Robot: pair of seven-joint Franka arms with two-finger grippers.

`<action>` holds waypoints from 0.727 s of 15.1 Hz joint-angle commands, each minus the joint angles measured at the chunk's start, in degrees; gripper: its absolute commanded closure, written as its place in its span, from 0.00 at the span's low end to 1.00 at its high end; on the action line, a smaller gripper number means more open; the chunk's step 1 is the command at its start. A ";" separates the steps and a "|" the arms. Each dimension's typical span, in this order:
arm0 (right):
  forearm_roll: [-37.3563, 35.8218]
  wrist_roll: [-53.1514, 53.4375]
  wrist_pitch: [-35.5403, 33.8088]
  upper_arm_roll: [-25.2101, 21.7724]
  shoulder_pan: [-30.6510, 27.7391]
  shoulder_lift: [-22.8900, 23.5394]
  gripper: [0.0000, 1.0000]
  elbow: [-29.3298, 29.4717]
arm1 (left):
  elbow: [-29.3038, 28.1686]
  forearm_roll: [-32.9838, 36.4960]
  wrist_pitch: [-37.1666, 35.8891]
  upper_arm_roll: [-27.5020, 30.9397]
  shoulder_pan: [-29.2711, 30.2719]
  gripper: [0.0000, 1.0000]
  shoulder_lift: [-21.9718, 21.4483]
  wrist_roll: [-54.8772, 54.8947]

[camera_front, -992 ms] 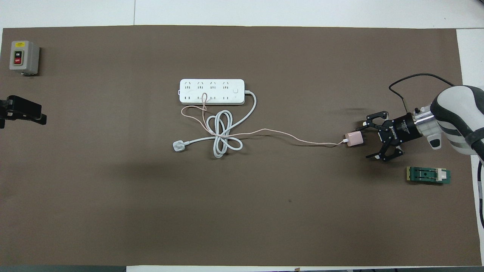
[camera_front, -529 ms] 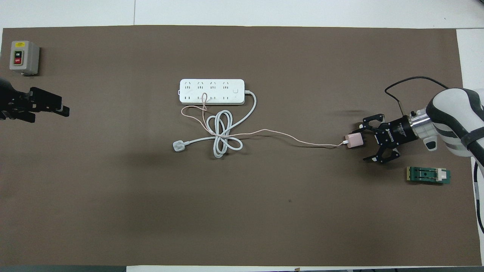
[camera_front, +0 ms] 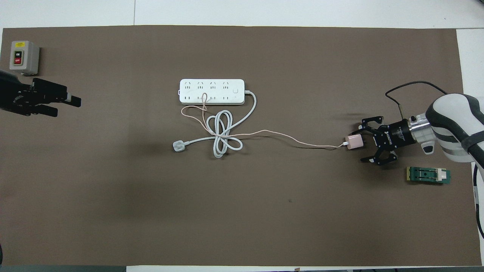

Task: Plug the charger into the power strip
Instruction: 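Lift the charger with the right gripper while the left gripper grips the strip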

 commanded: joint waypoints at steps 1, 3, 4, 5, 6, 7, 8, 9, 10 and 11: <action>3.52 -0.20 3.54 0.37 -0.14 -0.60 0.04 -2.18 | -2.07 -5.61 1.71 -0.06 0.29 0.00 0.40 2.97; 3.52 -0.72 3.90 0.37 -0.23 -0.60 0.04 -2.35 | -4.71 -9.57 4.44 -0.15 0.20 0.00 0.31 3.41; 3.52 -0.81 3.98 0.37 -0.23 -0.60 0.05 -2.70 | -5.07 -11.15 4.45 -0.15 0.11 0.00 0.66 3.42; 3.61 -1.16 4.16 0.46 -0.23 -0.60 0.25 -2.79 | -5.77 -12.48 4.53 -0.15 -0.06 0.00 0.92 3.76; 3.61 -1.25 4.42 0.46 -0.05 -0.60 0.48 -2.79 | -6.47 -14.49 4.53 -0.15 -0.15 0.00 1.27 4.55; 3.61 -1.51 4.60 0.46 0.04 -0.60 0.76 -2.79 | -6.65 -15.99 4.62 -0.15 -0.24 0.00 1.71 5.25; 3.70 -1.60 4.77 0.54 0.04 -0.60 1.00 -2.71 | -6.65 -17.05 4.54 -0.15 -0.33 0.00 3.02 5.78; 3.70 -1.52 4.86 0.46 0.30 -0.60 1.00 -2.71 | -6.74 -18.62 4.53 -0.15 -0.33 0.00 3.47 6.14; 3.70 -1.34 5.12 0.46 0.65 -0.60 1.00 -2.45 | -6.83 -21.16 4.53 -0.15 -0.42 0.00 3.65 6.66; 3.70 -0.73 5.04 0.46 1.17 -0.60 1.00 -2.18 | -6.83 -23.36 4.45 -0.15 -0.42 0.00 4.00 7.62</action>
